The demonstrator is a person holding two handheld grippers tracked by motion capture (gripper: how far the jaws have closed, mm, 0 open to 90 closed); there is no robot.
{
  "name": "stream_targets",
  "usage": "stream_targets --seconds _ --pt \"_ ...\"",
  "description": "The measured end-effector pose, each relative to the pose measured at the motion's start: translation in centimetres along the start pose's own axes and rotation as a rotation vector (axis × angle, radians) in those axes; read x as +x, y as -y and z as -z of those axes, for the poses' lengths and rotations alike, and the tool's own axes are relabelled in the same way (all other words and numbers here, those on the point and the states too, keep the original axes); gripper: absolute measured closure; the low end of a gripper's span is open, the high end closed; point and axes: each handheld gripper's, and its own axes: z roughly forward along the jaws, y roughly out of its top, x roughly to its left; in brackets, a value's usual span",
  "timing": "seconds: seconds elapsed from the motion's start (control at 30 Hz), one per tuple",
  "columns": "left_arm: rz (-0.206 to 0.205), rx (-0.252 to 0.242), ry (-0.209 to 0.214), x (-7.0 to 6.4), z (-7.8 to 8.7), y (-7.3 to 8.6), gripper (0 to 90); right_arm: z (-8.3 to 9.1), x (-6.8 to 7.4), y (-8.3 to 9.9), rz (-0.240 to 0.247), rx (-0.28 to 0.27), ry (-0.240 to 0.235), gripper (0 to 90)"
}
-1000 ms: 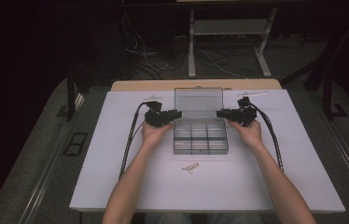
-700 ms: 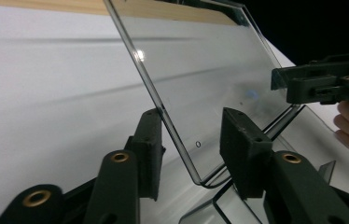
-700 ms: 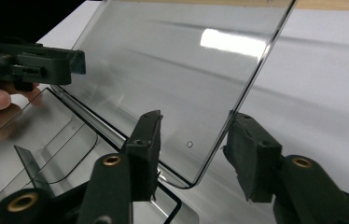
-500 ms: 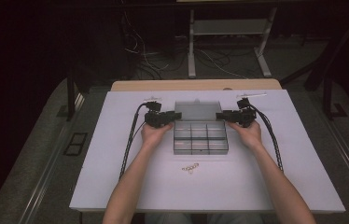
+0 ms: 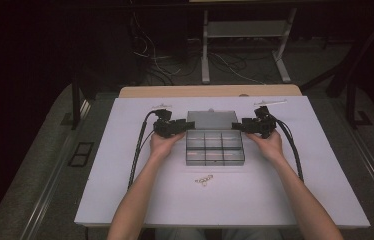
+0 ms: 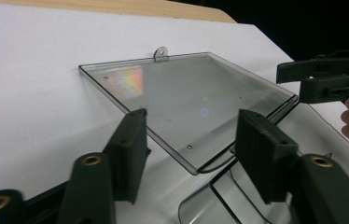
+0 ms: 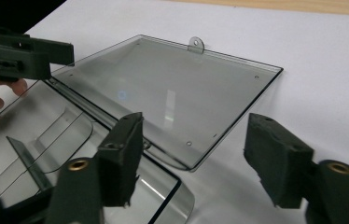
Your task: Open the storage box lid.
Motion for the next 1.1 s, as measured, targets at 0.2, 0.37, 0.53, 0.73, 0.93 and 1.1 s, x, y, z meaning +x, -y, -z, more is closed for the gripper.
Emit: stream_targets --seconds 0.2,0.37,0.53,0.73,0.93,1.1 --pt "-0.021 -0.013 0.011 -0.7 1.0 -0.2 30.7 1.0 0.8 -0.1 0.017 0.0 0.006 21.7" --pt "-0.015 -0.015 0.017 -1.1 1.8 -0.1 21.9 2.2 1.4 -0.2 0.022 -0.013 0.013 12.3" --pt "-0.005 -0.013 0.027 -1.7 2.7 -0.2 12.1 3.5 1.9 0.2 0.019 -0.024 0.0 0.5" --pt "-0.043 0.038 0.029 -3.3 3.8 -0.5 0.0 5.1 2.7 1.2 0.021 -0.043 -0.016 0.5" --pt "-0.079 0.031 0.045 -4.5 5.0 -0.1 0.0 6.7 3.7 1.9 0.045 -0.057 -0.039 0.5" --pt "-0.1 0.041 0.06 -5.3 5.8 0.5 0.0 7.8 4.8 2.7 0.063 -0.063 -0.053 0.5"
